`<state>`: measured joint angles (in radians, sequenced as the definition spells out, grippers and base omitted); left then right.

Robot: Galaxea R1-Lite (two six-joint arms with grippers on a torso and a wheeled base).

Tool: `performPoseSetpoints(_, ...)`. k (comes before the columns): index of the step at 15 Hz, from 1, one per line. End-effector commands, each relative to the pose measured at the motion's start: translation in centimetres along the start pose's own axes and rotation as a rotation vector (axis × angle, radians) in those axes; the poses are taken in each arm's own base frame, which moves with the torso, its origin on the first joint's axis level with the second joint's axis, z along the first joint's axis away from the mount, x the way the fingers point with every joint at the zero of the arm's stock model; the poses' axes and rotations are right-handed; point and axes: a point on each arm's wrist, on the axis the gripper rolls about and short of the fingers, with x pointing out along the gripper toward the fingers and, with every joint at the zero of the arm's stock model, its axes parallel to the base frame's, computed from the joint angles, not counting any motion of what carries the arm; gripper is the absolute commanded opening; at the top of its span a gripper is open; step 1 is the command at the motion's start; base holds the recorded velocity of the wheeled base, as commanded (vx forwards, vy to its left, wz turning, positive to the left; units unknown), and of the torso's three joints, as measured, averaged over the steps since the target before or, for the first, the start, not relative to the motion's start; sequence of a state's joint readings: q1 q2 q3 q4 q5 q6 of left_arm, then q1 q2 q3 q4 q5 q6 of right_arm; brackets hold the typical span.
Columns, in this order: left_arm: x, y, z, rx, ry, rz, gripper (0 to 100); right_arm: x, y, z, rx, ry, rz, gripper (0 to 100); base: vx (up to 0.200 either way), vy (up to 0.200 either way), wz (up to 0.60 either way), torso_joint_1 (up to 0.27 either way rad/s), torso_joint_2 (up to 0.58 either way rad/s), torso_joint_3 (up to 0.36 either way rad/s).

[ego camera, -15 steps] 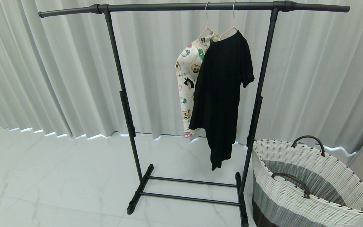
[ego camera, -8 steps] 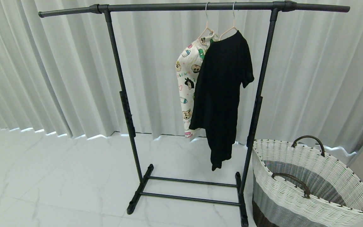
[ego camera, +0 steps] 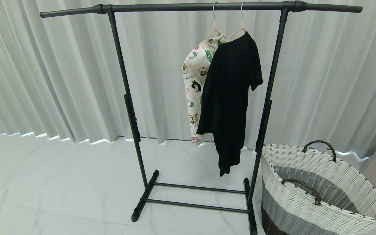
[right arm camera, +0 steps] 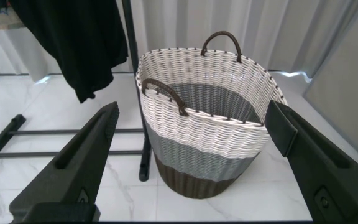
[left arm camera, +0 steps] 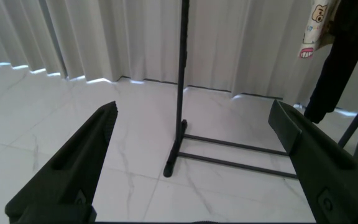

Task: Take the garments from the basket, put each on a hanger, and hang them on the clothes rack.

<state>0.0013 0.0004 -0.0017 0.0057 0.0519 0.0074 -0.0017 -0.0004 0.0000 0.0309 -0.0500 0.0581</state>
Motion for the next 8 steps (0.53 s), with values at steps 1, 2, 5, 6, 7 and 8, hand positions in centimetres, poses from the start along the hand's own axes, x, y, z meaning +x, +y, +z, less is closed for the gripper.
performPoseSetpoints(1,0.0,0.0,-0.01,0.0,0.0,0.0,100,0.0,0.0,0.0,0.0,0.0,0.0,100,0.0,0.0,0.0,0.0,0.0,0.0)
performPoseSetpoints(2,0.0,0.0,-0.01,0.0,0.0,0.0,100,0.0,0.0,0.0,0.0,0.0,0.001,100,0.0,0.0,0.0,0.0,0.0,0.0)
performPoseSetpoints(5,0.0,0.0,-0.01,0.0,0.0,0.0,100,0.0,0.0,0.0,0.0,0.0,0.0,100,0.0,0.0,0.0,0.0,0.0,0.0)
performPoseSetpoints(6,0.0,0.0,-0.01,0.0,0.0,0.0,100,0.0,0.0,0.0,0.0,0.0,0.0,100,0.0,0.0,0.0,0.0,0.0,0.0)
performPoseSetpoints(7,0.0,0.0,-0.01,0.0,0.0,0.0,100,0.0,0.0,0.0,0.0,0.0,0.0,100,0.0,0.0,0.0,0.0,0.0,0.0)
performPoseSetpoints(8,0.0,0.0,-0.01,0.0,0.0,0.0,100,0.01,0.0,0.01,0.0,0.002,-0.001,100,0.0,0.0,0.0,0.0,0.0,0.0)
